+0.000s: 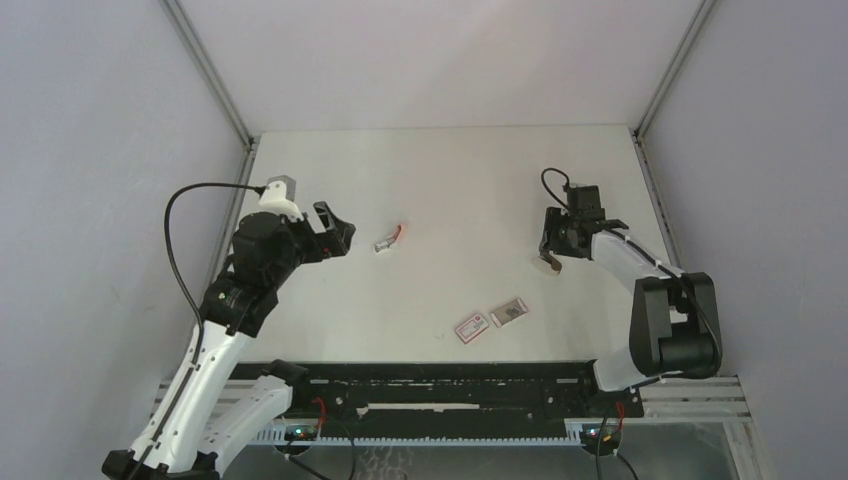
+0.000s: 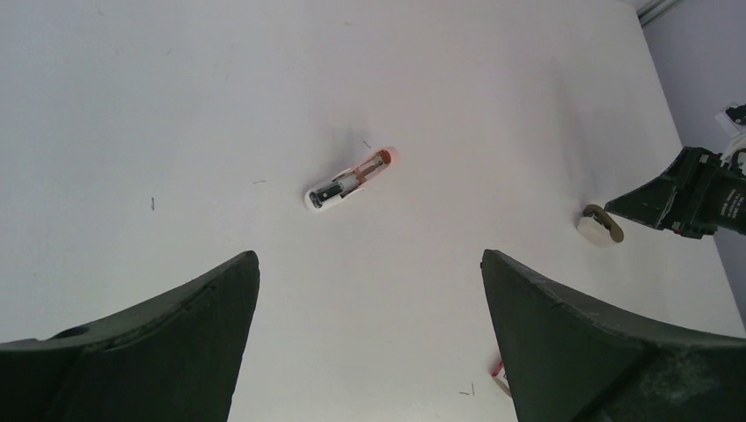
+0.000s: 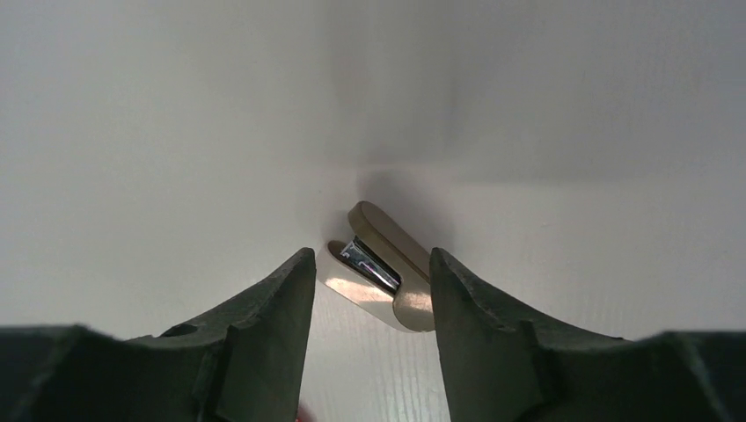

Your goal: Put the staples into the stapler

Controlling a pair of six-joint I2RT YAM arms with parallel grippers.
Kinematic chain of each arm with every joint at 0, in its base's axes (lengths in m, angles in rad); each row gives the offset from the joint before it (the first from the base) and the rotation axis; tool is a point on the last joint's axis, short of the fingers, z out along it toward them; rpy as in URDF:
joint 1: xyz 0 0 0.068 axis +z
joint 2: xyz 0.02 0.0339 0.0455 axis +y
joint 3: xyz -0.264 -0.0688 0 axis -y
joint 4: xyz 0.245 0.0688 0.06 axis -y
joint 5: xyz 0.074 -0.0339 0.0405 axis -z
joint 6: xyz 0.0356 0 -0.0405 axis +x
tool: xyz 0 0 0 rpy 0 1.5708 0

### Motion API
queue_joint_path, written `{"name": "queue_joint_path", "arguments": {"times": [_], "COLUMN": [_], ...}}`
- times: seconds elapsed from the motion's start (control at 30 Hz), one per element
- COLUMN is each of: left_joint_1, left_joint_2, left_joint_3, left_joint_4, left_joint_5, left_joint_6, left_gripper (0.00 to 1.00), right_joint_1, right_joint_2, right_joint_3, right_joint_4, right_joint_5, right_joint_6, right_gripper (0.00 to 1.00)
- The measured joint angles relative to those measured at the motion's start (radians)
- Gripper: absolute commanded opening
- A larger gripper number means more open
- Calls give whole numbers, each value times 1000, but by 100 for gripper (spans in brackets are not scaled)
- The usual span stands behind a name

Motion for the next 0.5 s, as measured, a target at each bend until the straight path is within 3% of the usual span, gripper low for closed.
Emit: {"name": "queue_joint_path", "arguments": {"times": [0.5], "left_joint_1": [31], "left_joint_2": [-2], "left_joint_3": [0], "left_joint_4": [-2], "left_joint_5": [-13], "left_joint_6": [17], "left_gripper": [99], "right_joint_1": [5], "right_joint_2": [70], "right_joint_3": [11], "right_joint_4": [-94], "right_joint_5": [35], "right_joint_6": [-42], "right_gripper": [34]}}
